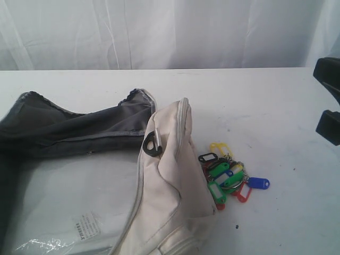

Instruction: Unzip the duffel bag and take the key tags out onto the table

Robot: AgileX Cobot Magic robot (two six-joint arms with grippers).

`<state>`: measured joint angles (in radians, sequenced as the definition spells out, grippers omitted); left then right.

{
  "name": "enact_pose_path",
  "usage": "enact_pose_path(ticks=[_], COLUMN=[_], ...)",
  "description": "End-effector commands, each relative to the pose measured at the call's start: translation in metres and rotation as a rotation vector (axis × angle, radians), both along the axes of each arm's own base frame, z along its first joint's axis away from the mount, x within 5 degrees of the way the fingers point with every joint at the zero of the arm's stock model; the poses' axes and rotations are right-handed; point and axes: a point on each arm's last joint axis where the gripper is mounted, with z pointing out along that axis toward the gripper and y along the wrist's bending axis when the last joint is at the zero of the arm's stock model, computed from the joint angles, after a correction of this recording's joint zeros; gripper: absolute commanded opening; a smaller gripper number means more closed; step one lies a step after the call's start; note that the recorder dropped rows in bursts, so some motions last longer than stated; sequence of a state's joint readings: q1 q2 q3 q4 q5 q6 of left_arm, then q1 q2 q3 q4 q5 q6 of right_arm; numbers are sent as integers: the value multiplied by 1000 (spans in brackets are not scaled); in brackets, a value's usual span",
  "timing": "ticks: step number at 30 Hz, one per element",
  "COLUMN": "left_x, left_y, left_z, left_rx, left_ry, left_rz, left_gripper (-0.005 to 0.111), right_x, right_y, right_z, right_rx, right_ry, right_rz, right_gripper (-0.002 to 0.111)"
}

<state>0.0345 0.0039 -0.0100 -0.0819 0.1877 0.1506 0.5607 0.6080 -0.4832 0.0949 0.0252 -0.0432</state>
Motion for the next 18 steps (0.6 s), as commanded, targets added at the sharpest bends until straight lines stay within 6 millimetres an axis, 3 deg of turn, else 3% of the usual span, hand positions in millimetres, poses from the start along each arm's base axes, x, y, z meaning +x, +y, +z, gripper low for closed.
enact_pose_path(ticks=[1,18], left_x=[-1,-1], left_y=[-1,-1], left_z=[-7,-7], left_rx=[-107,-100], left_ry=[55,53], left_rz=[27,26], left_gripper=[0,0], right_x=[-1,-1], right_y=[-1,-1], right_z=[0,0], right_rx=[-1,-1], right_ry=[-9,-9], right_rz=[-6,-6], right_gripper=[0,0])
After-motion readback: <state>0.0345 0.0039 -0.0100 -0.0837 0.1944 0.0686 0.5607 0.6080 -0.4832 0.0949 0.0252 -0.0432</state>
